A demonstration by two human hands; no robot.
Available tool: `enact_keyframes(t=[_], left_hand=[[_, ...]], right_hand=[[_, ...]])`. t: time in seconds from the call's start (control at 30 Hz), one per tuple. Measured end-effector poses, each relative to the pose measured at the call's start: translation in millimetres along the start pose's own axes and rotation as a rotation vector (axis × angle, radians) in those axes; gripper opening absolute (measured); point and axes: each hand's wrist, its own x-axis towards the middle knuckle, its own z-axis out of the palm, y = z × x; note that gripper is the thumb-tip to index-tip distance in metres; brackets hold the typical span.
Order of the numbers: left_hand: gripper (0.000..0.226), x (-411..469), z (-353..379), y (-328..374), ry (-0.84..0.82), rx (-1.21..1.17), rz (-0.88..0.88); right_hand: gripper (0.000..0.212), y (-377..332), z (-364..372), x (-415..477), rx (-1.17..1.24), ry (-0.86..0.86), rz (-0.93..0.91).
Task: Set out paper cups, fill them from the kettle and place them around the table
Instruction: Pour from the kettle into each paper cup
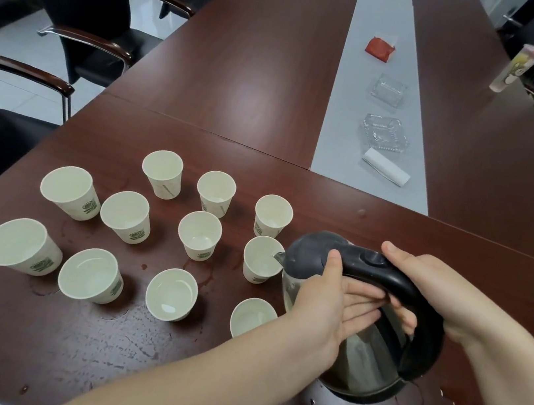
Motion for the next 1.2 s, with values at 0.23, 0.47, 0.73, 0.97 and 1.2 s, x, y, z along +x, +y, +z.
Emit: enact_keyframes(t=[0.23,0.47,0.73,0.97,1.2], left_hand=[[0.069,-2.3,8.1,-7.3,-0.008,0.104,0.075],[0.069,-1.7,24.4,-1.6,-0.077,0.214,0.157],[0.07,19.4,40.4,24.5,-0.112,0.187,0.188],[0.071,45.2,37.9,42.1,-0.076,0.103,0.163],[0.07,62.1,29.4,54.4,-0.03,0.053,0.119]], right_hand=[[0.085,25.1,-5.7,-2.5,0.063,0.044,-0.1],[0.087,28.6,-17.9,-8.3,0.197,0.129,-0.194],[0.075,3.7,-33.5,14.0,0.161,0.197,-0.193],[0.069,-15.0,-37.8,48.0,0.108,0.16,-0.148],[0.07,-28.4,-35.7,67.6,0.039,0.128,-0.095]])
